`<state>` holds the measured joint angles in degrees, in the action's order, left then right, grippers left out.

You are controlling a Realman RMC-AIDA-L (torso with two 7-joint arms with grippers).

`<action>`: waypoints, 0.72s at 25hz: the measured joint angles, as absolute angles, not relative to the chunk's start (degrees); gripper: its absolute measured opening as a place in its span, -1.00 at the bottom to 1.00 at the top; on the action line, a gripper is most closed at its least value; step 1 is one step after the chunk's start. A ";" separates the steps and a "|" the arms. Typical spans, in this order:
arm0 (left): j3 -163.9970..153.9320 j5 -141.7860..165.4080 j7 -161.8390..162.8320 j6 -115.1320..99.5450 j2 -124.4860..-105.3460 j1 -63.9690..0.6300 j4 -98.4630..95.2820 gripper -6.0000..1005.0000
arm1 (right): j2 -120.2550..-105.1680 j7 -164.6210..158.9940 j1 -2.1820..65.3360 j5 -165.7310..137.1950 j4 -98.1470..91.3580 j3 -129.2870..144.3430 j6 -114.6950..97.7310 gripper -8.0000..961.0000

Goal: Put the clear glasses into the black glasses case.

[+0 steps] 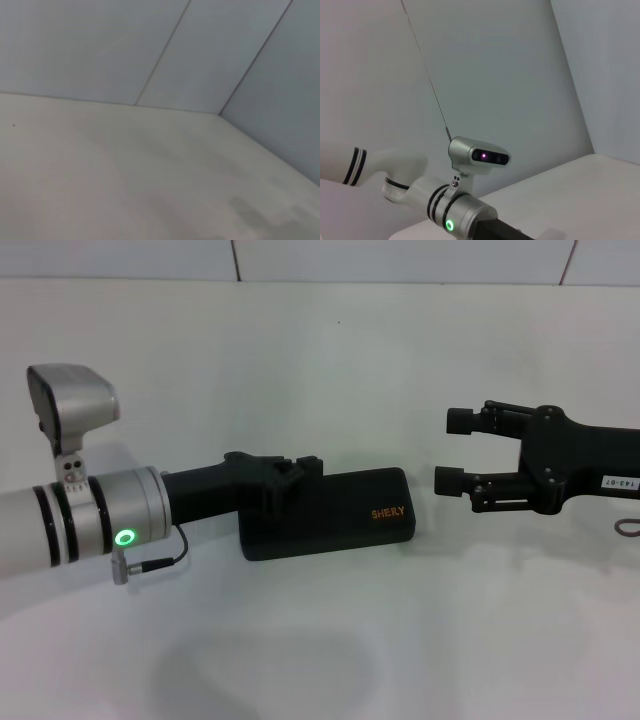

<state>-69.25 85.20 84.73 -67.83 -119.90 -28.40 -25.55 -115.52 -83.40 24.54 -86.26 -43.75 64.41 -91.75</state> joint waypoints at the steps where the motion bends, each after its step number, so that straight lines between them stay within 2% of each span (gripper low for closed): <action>1: -69.21 85.10 84.59 -68.35 -119.92 -28.15 -25.62 -0.87 | -115.56 -83.40 24.56 -86.23 -43.73 64.42 -91.75 0.85; 5: -69.11 80.85 83.45 -76.66 -119.77 -25.83 -30.48 -0.88 | -115.58 -83.41 24.35 -86.02 -43.72 64.11 -92.04 0.85; 13: -69.08 74.14 73.82 -89.78 -119.89 -17.12 -44.72 -0.85 | -115.57 -83.40 23.95 -85.97 -43.85 64.07 -92.34 0.85; 18: -69.07 70.04 72.55 -90.46 -119.81 -13.62 -45.06 -0.61 | -115.65 -82.01 23.73 -85.94 -43.77 64.03 -93.40 0.85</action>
